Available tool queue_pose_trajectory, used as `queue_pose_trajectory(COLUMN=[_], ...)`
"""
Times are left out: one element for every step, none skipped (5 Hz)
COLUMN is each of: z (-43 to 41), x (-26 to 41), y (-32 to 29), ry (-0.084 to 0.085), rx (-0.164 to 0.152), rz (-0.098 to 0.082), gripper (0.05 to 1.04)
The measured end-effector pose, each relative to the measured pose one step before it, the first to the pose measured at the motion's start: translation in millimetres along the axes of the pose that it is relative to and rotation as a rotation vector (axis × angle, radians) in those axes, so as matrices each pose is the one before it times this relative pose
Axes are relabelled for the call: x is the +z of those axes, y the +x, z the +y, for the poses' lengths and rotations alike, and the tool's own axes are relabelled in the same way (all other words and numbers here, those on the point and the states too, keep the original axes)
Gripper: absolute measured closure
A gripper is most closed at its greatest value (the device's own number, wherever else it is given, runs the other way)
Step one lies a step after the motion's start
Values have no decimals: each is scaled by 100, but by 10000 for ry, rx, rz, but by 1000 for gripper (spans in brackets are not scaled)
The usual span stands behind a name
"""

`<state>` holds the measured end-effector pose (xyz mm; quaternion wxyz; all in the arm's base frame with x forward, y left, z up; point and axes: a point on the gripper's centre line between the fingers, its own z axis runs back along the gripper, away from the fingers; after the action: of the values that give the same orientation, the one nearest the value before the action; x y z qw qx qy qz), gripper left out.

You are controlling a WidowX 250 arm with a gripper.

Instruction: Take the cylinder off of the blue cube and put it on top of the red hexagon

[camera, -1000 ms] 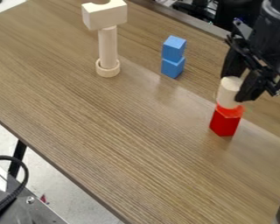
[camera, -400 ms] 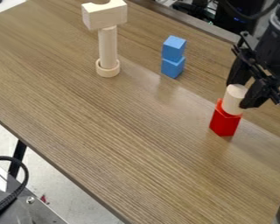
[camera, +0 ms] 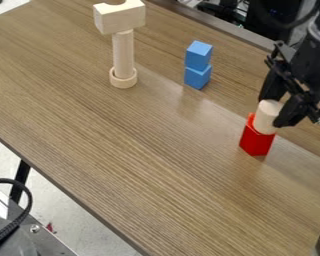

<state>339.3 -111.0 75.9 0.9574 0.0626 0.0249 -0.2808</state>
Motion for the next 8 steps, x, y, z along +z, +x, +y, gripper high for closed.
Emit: queue_pose_trajectory(z=[619, 345, 263, 51, 65, 49, -30, 48], x=[-134, -18, -73, -11, 16, -67, -931, 570], y=[-43, 110, 216, 92, 86, -20, -162, 294], ry=[79, 38, 2, -12, 34, 65, -21, -81], rx=[90, 83, 65, 22, -8, 49, 11, 6], rz=[-2, -77, -22, -15, -26, 54, 353, -85], gripper=[553, 553, 553, 553, 553, 510, 208, 80])
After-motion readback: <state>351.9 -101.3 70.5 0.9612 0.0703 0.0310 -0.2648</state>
